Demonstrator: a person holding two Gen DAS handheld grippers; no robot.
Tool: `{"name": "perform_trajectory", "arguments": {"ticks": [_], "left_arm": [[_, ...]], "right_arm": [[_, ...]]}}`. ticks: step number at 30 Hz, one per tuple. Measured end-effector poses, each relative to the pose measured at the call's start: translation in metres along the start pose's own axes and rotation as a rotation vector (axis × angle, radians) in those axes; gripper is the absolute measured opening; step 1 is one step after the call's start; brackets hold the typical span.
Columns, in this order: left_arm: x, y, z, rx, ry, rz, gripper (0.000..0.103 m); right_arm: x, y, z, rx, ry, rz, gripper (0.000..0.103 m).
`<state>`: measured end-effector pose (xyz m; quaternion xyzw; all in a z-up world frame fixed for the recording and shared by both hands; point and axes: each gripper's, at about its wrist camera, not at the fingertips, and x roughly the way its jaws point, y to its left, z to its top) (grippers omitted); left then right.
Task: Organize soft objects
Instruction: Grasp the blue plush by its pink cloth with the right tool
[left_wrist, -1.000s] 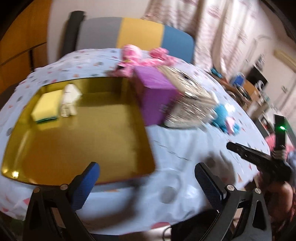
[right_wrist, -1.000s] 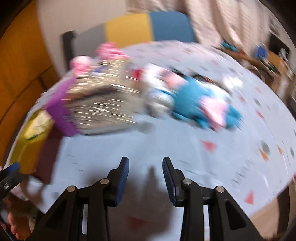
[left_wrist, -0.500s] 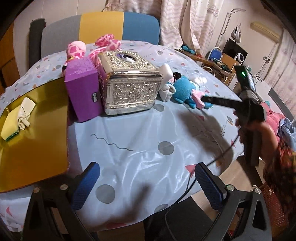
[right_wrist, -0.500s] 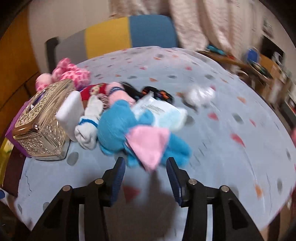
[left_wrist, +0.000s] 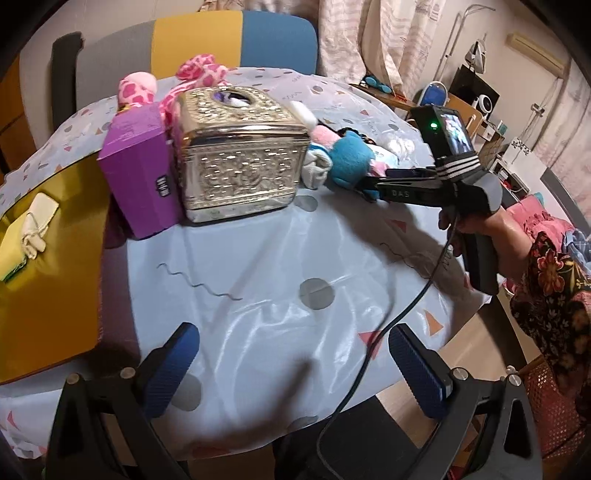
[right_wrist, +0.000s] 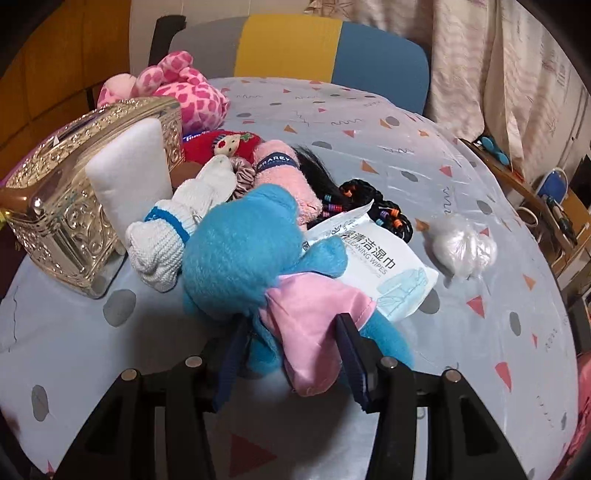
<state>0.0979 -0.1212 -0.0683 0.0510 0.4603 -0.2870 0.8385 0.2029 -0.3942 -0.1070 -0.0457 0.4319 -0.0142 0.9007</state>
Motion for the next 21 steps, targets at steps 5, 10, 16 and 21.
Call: {"name": "perform_trajectory", "arguments": {"ticks": [5,10,16,21], "left_arm": [[0.004,-0.013,0.006,0.030,0.001,-0.007,0.103],[0.011,-0.023,0.014,0.045,0.000,-0.019,0.103],[0.022,-0.033,0.026,0.060,0.008,-0.027,0.103],[0.029,-0.040,0.036,0.072,0.003,-0.033,0.103]], "right_arm": [[-0.002,-0.004,-0.004,0.023,-0.024,0.011,0.021],[-0.021,-0.016,-0.017,0.116,-0.049,0.031,0.003],[-0.059,-0.042,-0.052,0.257,-0.053,0.038,0.003],[-0.069,-0.059,-0.080,0.301,-0.005,0.070,0.022]]}}
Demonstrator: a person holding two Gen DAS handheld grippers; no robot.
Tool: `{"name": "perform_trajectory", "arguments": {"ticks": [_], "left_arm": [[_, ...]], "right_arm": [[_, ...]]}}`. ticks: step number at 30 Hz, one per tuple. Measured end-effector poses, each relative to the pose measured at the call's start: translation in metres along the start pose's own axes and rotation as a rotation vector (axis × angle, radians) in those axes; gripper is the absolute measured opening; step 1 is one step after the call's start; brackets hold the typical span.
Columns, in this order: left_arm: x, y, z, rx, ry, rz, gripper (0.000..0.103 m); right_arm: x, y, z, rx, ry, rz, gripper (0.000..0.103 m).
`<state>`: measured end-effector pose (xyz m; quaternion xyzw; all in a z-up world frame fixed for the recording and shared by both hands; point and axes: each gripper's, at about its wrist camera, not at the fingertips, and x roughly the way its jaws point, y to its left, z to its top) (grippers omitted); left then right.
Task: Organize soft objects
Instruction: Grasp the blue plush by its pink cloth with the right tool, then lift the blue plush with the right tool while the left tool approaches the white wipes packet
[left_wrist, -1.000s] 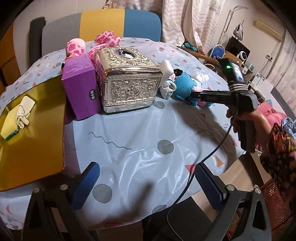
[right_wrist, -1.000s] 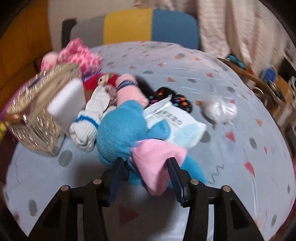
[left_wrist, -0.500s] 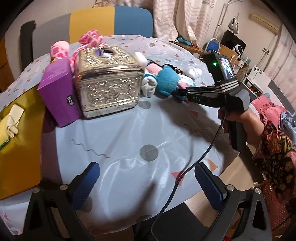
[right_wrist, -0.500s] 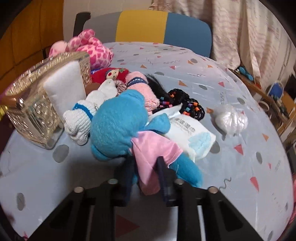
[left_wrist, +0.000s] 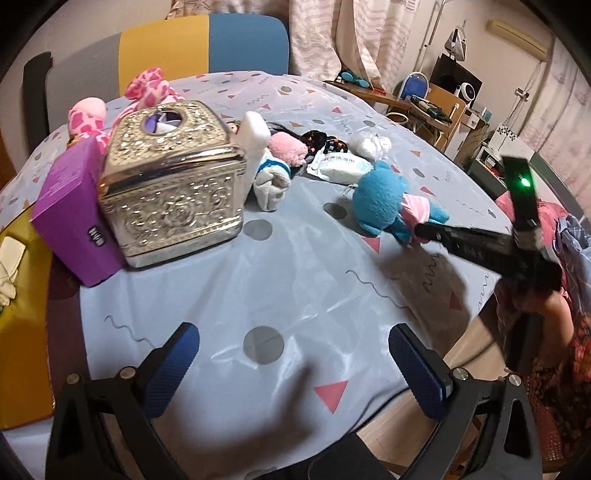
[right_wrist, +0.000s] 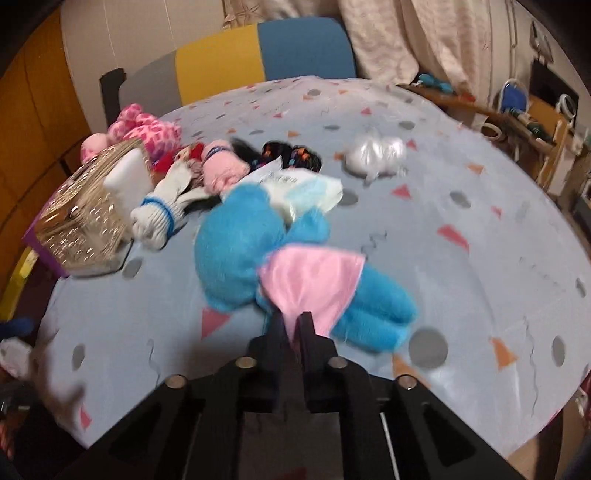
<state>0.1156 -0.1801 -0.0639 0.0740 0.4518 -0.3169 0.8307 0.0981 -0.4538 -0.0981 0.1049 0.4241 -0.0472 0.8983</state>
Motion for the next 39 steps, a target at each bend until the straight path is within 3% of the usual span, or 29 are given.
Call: {"name": "perform_trajectory", "arguments": {"ticks": [3,7,10,15,17,20,22,24,31,35,38,39], "left_arm": [[0.005,-0.002,0.004,0.000,0.006,0.000,0.103],[0.009,-0.005,0.009,-0.008,0.011,-0.001,0.103],[0.009,-0.007,0.014,-0.009,0.008,-0.001,0.103],[0.010,-0.011,0.025,-0.011,-0.007,0.005,0.103],[0.013,-0.014,0.031,-0.014,-0.018,0.016,0.103],[0.024,-0.021,0.044,-0.020,-0.014,0.017,0.103],[0.032,-0.028,0.055,-0.023,-0.010,0.015,0.103],[0.039,-0.032,0.066,-0.030,-0.010,0.009,0.103],[0.066,-0.041,0.103,-0.103,0.001,-0.009,0.103],[0.090,-0.047,0.125,-0.143,0.029,-0.005,0.103],[0.115,-0.053,0.145,-0.161,0.053,0.022,0.103],[0.127,-0.056,0.152,-0.158,0.071,0.048,0.103]], "right_arm": [[-0.010,0.009,-0.002,-0.098,-0.048,-0.036,0.052],[-0.001,0.023,0.010,-0.213,-0.043,0.002,0.054],[0.020,0.030,0.021,-0.291,-0.011,-0.046,0.054],[0.038,0.025,0.028,-0.297,0.006,-0.040,0.057],[0.039,0.021,0.027,-0.257,0.002,-0.026,0.055],[0.036,0.018,0.025,-0.221,-0.013,-0.066,0.022],[0.029,0.009,0.025,-0.166,-0.030,-0.031,0.018],[0.020,-0.002,0.022,-0.100,-0.050,-0.009,0.006],[-0.013,-0.050,0.002,0.187,-0.134,-0.077,0.003],[-0.015,-0.060,-0.012,0.236,-0.124,-0.092,0.004],[-0.016,-0.062,-0.025,0.294,-0.135,0.010,0.009],[-0.019,-0.058,-0.028,0.286,-0.149,0.033,0.020]]}}
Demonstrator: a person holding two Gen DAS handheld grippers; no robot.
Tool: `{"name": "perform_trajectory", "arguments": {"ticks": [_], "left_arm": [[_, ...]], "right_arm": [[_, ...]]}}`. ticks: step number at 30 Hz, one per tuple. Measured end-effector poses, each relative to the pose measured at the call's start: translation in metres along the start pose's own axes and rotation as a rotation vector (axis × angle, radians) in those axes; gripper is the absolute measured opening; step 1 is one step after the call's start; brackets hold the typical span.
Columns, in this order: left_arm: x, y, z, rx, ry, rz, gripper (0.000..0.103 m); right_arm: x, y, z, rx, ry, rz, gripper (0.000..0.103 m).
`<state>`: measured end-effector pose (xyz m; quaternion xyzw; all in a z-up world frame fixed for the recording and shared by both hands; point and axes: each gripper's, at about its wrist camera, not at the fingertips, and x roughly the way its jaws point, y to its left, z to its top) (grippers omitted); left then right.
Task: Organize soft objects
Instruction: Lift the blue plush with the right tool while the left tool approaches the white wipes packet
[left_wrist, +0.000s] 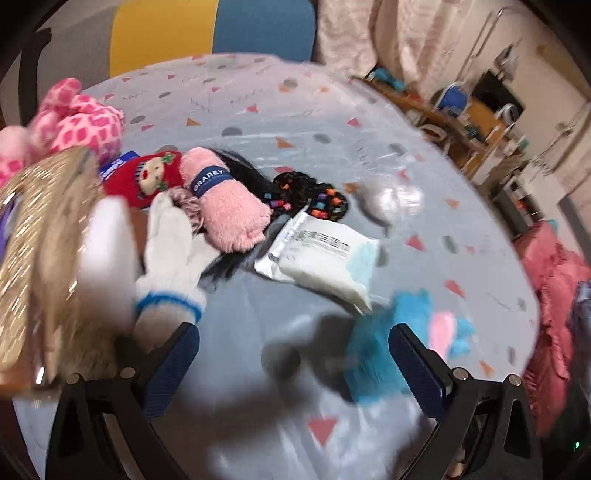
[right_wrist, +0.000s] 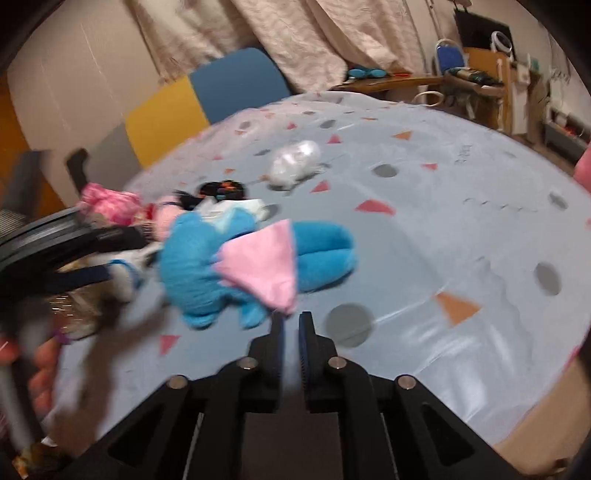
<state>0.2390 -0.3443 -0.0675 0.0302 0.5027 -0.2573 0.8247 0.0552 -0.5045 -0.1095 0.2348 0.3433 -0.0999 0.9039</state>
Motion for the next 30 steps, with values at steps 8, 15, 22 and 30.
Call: {"name": "perform_trajectory", "arguments": {"ticks": [8,15,22,30], "left_arm": [[0.034,0.014,0.035,-0.134,0.085,-0.004,0.103],[0.025,0.015,0.032,-0.121,0.070,-0.004,0.103],[0.031,0.015,0.033,-0.102,0.078,-0.004,0.103],[0.051,0.003,0.038,-0.135,0.111,0.008,0.103]], "right_arm": [[0.002,0.046,0.046,-0.352,0.008,0.103,0.082],[0.066,0.082,0.060,-0.826,0.249,0.110,0.082],[0.077,0.066,0.039,-0.655,0.203,0.108,0.056],[0.042,0.012,0.019,-0.248,-0.005,0.019,0.051]]}}
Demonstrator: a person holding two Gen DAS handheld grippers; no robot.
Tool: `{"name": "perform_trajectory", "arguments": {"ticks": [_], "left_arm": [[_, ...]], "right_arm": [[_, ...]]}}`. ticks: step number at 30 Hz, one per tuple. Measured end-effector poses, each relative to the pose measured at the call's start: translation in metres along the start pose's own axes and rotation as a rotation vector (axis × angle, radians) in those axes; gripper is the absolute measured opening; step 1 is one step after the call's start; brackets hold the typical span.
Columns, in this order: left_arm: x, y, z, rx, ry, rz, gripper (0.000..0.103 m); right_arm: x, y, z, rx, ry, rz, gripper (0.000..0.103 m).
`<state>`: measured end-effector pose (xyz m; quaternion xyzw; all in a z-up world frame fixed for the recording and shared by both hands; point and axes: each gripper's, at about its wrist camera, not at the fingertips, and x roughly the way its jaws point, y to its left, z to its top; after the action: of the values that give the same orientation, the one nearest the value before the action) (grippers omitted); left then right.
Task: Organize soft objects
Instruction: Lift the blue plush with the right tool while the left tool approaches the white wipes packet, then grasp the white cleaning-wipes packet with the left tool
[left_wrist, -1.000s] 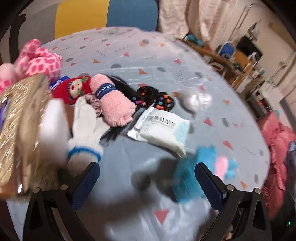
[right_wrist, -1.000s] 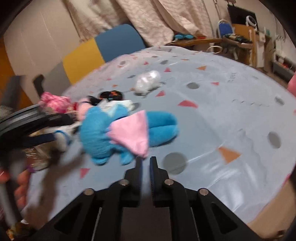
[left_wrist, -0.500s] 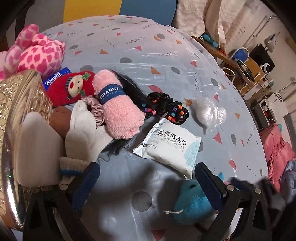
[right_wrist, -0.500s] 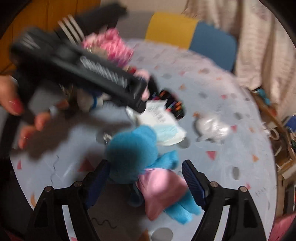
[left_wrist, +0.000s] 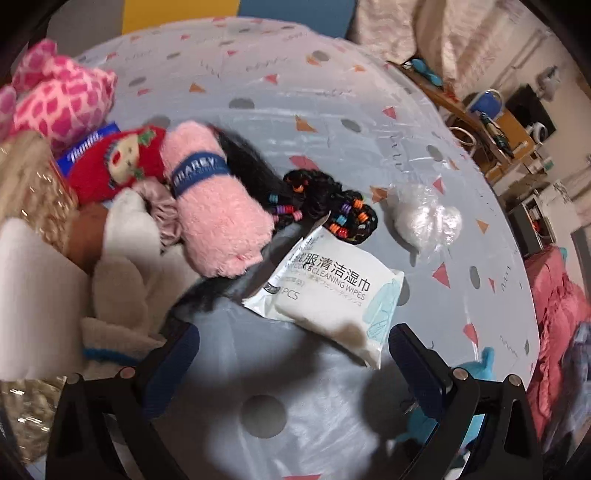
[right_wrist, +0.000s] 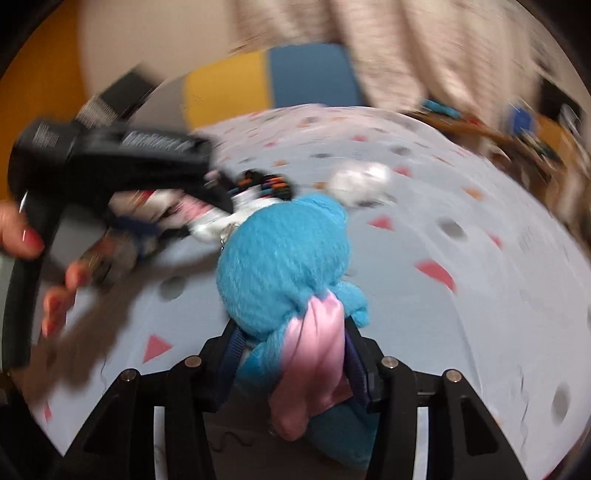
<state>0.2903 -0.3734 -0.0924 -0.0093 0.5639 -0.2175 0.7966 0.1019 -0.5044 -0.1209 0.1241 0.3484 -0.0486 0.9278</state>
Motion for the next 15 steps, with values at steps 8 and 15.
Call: {"name": "perform_trajectory", "arguments": {"ticks": [8,15], "left_arm": [[0.022,-0.027,0.013,0.134,-0.045,0.121,0.103],[0.037,-0.045,0.016,0.311,-0.094,0.073,0.103]], "right_arm": [[0.011,-0.026,0.004,0.191,-0.075,0.059,0.052],[0.009,-0.037,-0.004,0.254,-0.109,0.116,0.052]]}}
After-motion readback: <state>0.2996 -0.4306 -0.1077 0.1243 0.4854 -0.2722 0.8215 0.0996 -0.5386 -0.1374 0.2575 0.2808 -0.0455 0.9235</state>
